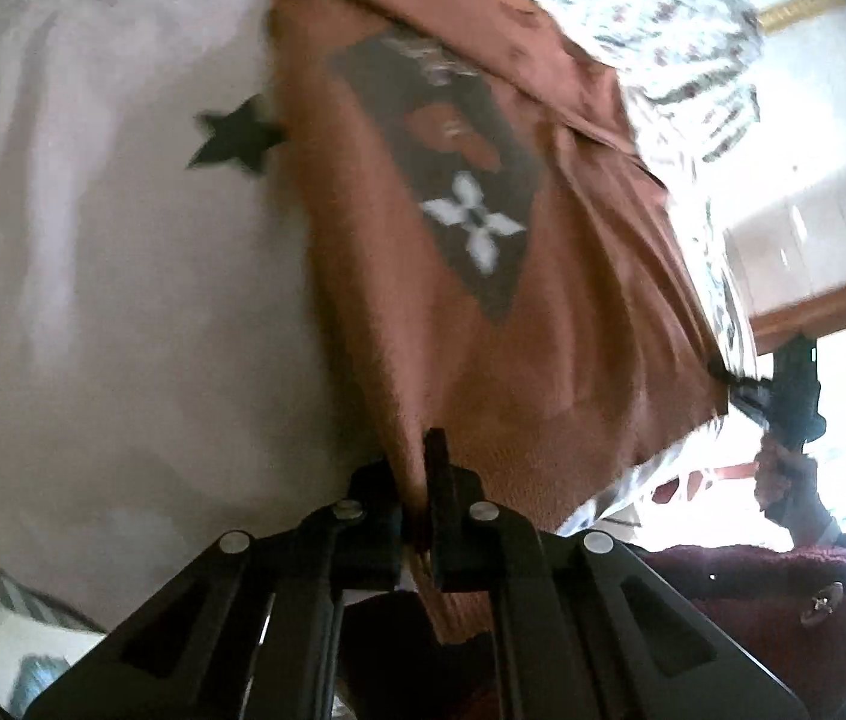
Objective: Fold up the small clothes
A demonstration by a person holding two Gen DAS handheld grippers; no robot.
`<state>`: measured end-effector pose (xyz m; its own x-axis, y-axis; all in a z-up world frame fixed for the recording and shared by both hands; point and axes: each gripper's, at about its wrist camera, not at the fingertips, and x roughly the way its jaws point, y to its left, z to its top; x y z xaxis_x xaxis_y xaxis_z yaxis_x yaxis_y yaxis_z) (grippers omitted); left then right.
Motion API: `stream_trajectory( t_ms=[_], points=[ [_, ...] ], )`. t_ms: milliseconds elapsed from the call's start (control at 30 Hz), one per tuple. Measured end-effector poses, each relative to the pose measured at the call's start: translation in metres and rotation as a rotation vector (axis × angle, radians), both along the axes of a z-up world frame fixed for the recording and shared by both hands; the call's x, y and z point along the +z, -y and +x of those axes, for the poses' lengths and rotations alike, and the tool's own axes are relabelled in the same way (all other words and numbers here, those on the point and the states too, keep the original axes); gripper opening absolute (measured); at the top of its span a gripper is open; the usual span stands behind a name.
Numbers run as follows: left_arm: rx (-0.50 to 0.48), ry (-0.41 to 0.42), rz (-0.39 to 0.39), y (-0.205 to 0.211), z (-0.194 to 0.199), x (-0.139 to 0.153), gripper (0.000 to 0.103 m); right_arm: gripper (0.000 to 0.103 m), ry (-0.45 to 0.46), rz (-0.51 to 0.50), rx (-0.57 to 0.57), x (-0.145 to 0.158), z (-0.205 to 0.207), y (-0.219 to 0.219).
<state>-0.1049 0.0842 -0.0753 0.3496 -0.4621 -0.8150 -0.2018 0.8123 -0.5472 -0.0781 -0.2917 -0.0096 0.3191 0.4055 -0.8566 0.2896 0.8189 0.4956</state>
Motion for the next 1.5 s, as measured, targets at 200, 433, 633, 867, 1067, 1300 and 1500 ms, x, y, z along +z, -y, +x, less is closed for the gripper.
stream_trajectory(
  t_ms=[200, 433, 633, 867, 1067, 1300, 1500],
  points=[
    [0.066, 0.089, -0.072, -0.010, 0.001, 0.027, 0.003, 0.009, 0.044, 0.082, -0.004, 0.014, 0.004, -0.002],
    [0.134, 0.229, -0.096, -0.032, 0.034, 0.078, 0.003, 0.009, 0.184, 0.176, 0.007, 0.060, 0.041, -0.004],
    [0.197, 0.353, -0.064, -0.065, 0.100, 0.120, 0.003, 0.009, 0.296, 0.169, 0.001, 0.084, 0.113, -0.005],
    [0.264, 0.433, -0.020, -0.094, 0.201, 0.142, 0.003, 0.009, 0.352, 0.116, -0.055, 0.086, 0.214, 0.011],
    [0.290, 0.390, -0.004, -0.108, 0.268, 0.120, 0.003, 0.009, 0.305, 0.066, -0.040, 0.060, 0.285, 0.015],
    [0.313, 0.306, 0.017, -0.124, 0.311, 0.076, 0.003, 0.009, 0.226, 0.046, -0.032, 0.017, 0.335, 0.024],
    [0.340, 0.201, 0.068, -0.133, 0.340, 0.030, 0.005, 0.014, 0.157, 0.021, -0.025, -0.019, 0.365, 0.026]
  ],
)
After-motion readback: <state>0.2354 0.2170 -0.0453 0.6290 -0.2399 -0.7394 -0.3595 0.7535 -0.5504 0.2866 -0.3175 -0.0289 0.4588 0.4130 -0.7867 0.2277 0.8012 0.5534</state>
